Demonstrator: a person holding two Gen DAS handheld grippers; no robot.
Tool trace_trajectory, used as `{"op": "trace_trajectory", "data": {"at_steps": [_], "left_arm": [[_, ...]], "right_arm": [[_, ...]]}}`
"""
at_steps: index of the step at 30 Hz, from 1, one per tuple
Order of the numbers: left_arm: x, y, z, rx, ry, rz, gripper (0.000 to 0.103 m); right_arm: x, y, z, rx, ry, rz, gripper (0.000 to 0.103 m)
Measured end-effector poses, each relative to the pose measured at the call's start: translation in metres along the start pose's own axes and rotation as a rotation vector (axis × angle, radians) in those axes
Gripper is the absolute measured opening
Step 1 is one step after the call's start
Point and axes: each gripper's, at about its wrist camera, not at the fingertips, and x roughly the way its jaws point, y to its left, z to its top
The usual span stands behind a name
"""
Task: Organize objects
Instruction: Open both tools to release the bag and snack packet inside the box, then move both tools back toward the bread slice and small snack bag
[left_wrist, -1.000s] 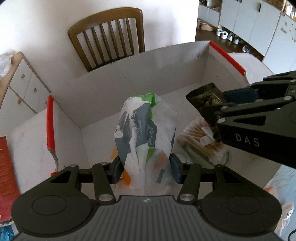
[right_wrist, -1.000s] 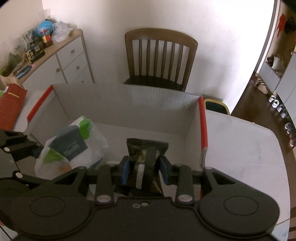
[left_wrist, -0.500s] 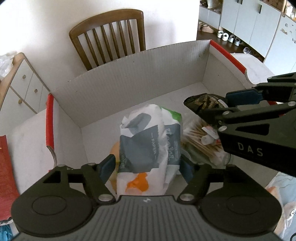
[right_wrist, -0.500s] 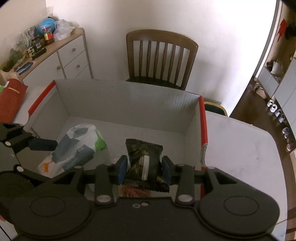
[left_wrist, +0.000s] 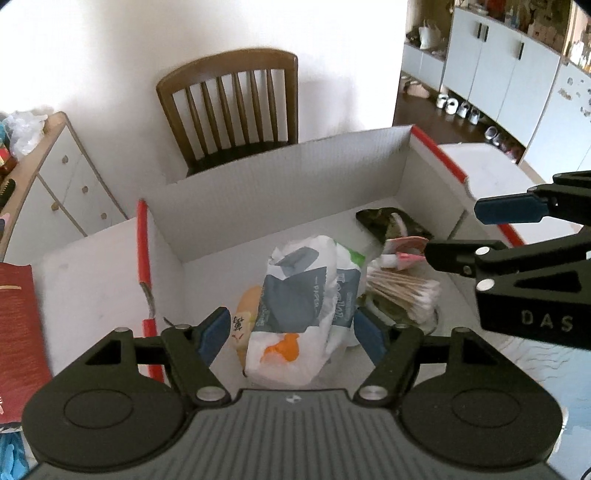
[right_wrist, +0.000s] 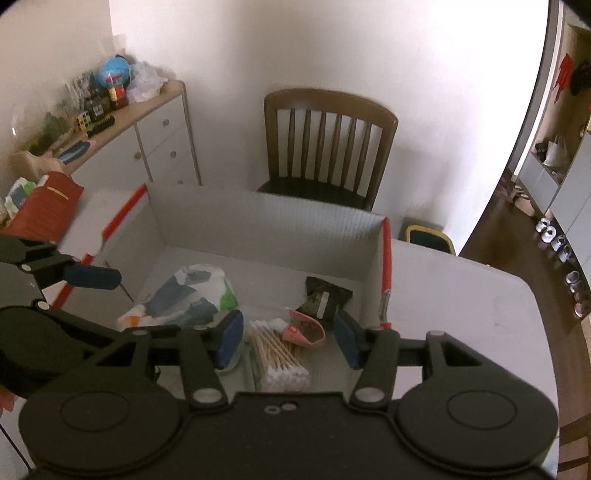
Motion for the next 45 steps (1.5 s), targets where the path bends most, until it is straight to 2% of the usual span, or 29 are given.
{"op": "trace_trajectory", "data": {"at_steps": [11,23,27,33,35,36,37,41,45], "left_arm": [[-0.057,0.000,-0.013,-0.021,-0.082,-0.026,0.073],[-0.114,-0.013,-0.043,-0.035,-0.149,-0.067,0.073],[-0.128,-0.020,-0.057,-0.030,-0.165,-0.093,0.073],[-0.143,-0.025,-0.083,-0.029,-0.172,-0.125,0.073],[-0.147,-0.027,-0.092,-0.024,-0.177,-0.132,0.076],[-0.149,-0.027,-0.097,-0.023,-0.180,-0.131,0.081],[-0.151,-0.028,-0.103,-0.025,-0.186,-0.131,0.082],[-0.154,-0.029,-0.124,-0.026,-0.187,-0.142,0.082],[-0.154,-0.032,-0.145,-0.039,-0.179,-0.139,0.082]], "right_arm": [[-0.053,0.010,-0.011,-0.024,-0.062,0.005,0.054],[-0.114,0.017,-0.043,-0.012,-0.117,0.052,0.054],[-0.130,0.019,-0.055,-0.003,-0.135,0.068,0.061],[-0.149,0.022,-0.079,0.004,-0.151,0.079,0.064],[-0.153,0.021,-0.089,0.013,-0.150,0.081,0.066],[-0.154,0.022,-0.093,0.016,-0.150,0.077,0.068],[-0.156,0.022,-0.099,0.020,-0.149,0.075,0.068],[-0.158,0.018,-0.118,0.030,-0.136,0.055,0.069],[-0.160,0.013,-0.138,0.051,-0.127,0.027,0.074]]}}
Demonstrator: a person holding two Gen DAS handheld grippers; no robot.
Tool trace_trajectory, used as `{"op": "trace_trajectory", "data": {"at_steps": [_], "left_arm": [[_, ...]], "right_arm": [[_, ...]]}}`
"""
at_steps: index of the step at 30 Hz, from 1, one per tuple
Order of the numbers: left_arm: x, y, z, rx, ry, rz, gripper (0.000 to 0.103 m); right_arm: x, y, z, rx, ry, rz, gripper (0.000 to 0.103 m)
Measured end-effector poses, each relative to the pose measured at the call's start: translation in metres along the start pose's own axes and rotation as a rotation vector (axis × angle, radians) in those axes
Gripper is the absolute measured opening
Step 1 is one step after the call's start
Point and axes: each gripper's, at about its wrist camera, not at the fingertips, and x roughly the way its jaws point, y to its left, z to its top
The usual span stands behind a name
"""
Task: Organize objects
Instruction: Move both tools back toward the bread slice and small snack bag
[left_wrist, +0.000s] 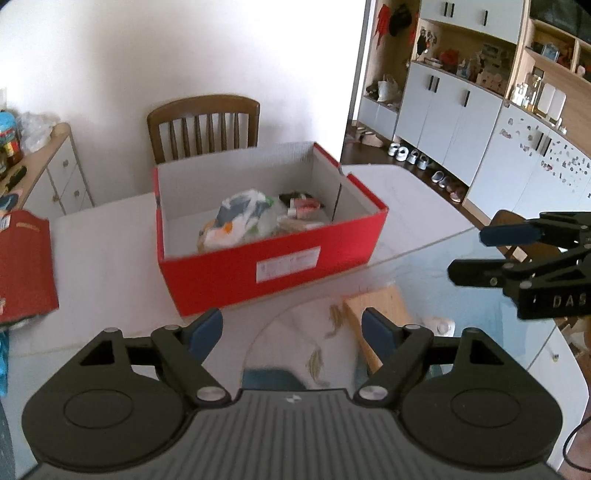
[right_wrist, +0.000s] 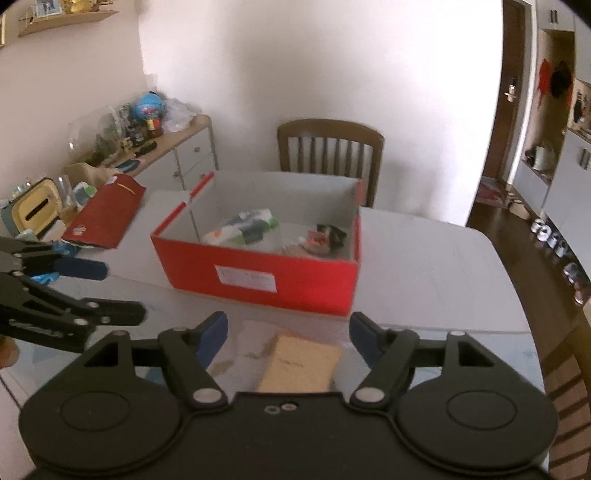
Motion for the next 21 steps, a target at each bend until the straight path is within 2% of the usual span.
{"op": "trace_trajectory", "data": {"at_steps": [7,14,21], "left_arm": [[-0.009,-0.007,-0.038,0.002,-0.002,-0.002,0.082],[-0.002,-0.014,-0.073,-0.002,0.048,-0.024,0.084],[0.010,-0.023,-0.109,0.012,0.076,-0.084,0.089]], "right_arm": [[-0.004,-0.012,-0.026,0.033,0.026,-0.050,0.079],[0.003,-0.018,-0.047,0.059,0.061,-0.080,0.082],[0.014,-0.018,-0.056,0.058,0.077,-0.080,0.085]]}}
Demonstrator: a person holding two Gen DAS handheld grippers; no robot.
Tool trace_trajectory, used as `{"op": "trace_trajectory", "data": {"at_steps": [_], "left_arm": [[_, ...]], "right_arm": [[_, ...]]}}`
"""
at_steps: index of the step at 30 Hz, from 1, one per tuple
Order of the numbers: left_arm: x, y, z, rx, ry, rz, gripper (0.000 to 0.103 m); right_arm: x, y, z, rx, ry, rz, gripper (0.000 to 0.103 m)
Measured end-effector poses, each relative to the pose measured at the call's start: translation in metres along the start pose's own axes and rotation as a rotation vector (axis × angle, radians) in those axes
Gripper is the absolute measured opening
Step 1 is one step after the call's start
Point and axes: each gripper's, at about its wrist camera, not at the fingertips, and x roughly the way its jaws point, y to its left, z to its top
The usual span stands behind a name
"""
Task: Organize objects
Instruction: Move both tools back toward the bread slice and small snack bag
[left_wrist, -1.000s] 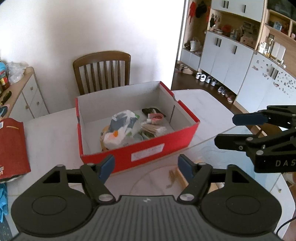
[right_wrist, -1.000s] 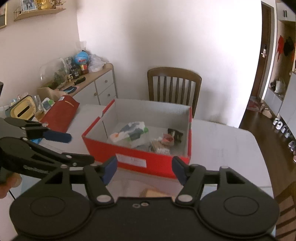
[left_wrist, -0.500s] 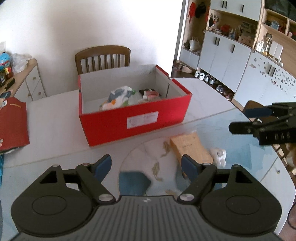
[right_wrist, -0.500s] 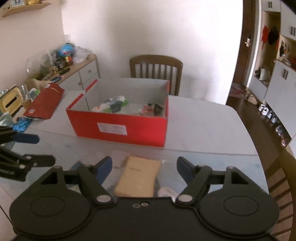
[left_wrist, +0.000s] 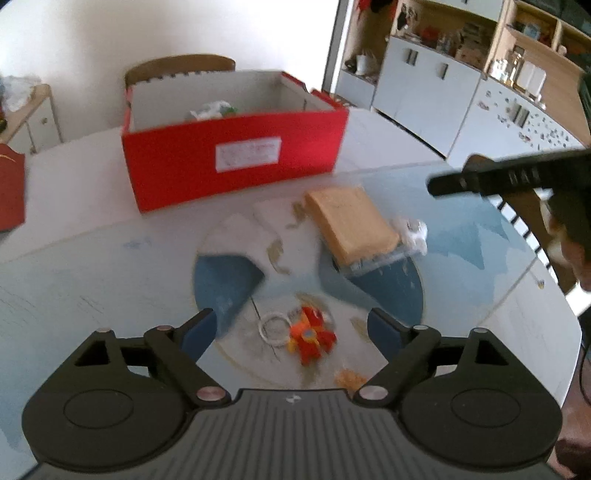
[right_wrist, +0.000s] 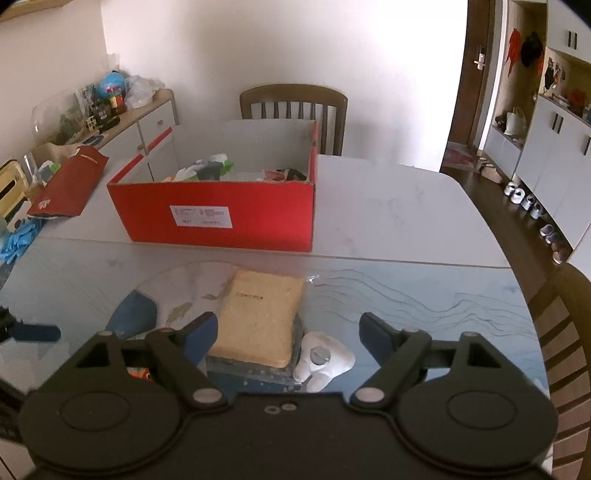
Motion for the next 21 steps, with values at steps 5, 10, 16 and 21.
{"op": "trace_trajectory", "data": {"at_steps": [5,10,16,21], "left_arm": [[0.010,-0.009,-0.022,0.018,0.015,-0.009,0.089],[0.017,-0.024,-0.040,0.059,0.026,-0.040,0.103],[0.022,-0.044,-0.056,0.126,0.027,-0.034,0.103],[0.023,-0.064,-0.064,0.203,0.010,-0.044,0.103]], "right_arm": [[0.012,0.005,-0.003,-0.008,0.009,0.003,0.087],[0.027,0.009,-0.005,-0.014,0.026,0.000,0.089],[0.046,0.012,-0.008,-0.012,0.057,-0.002,0.089],[0.062,0.014,-0.006,-0.016,0.076,-0.011,0.089]]}}
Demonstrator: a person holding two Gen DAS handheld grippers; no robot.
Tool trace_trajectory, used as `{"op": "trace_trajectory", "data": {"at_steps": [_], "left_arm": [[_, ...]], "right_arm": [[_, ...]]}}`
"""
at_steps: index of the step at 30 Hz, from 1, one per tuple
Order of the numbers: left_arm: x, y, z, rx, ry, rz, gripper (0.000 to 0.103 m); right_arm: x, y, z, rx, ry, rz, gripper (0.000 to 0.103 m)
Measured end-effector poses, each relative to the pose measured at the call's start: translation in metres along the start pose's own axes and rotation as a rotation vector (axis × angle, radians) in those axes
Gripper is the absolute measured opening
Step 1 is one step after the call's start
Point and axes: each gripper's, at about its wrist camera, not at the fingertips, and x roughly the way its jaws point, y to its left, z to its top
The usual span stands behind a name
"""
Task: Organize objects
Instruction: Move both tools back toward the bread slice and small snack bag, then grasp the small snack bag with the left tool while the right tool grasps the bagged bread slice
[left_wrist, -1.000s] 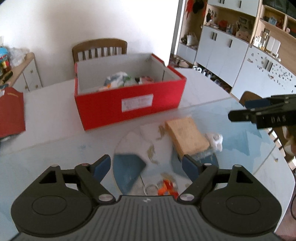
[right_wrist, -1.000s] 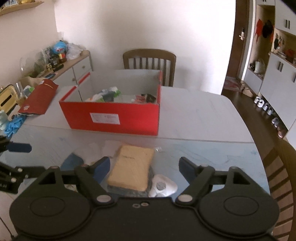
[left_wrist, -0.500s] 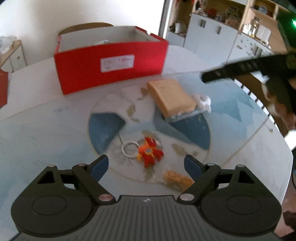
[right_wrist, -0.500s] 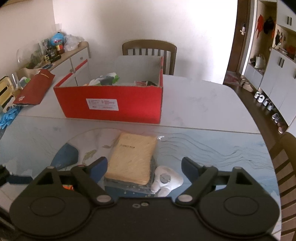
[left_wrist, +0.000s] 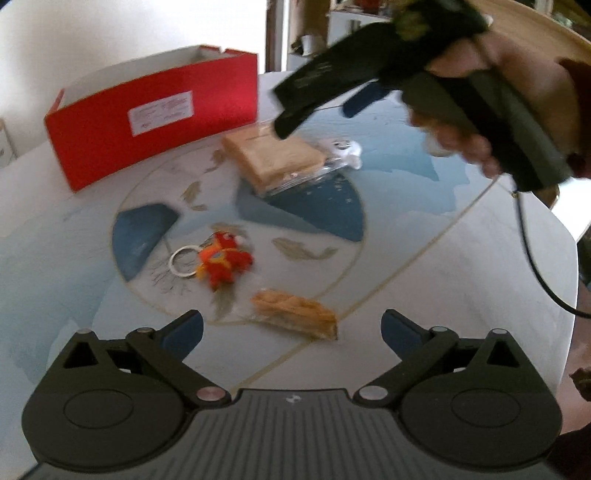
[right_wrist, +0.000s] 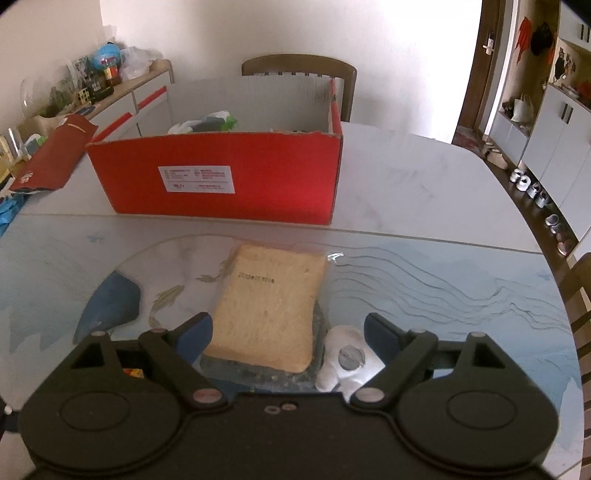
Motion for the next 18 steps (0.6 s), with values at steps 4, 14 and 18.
{"op": "trace_trajectory", "data": {"at_steps": [4,14,18], "left_arm": [[0.003,-0.007,0.003,0.021,-0.018,-0.003,0.103],[0.015,-0.011,0.001,0.041,-0.005,0.008,0.103],[0.019,-0.006,0.001,0.036,-0.004,0.025,0.103]], "right_arm": [[0.012,0.001,0.005,-0.003,0.011,-0.005,0.089],[0.041,0.007,0.017,-0.027,0.043,-0.003,0.090],[0.050,0.012,0.018,-0.043,0.057,0.006,0.091]]}}
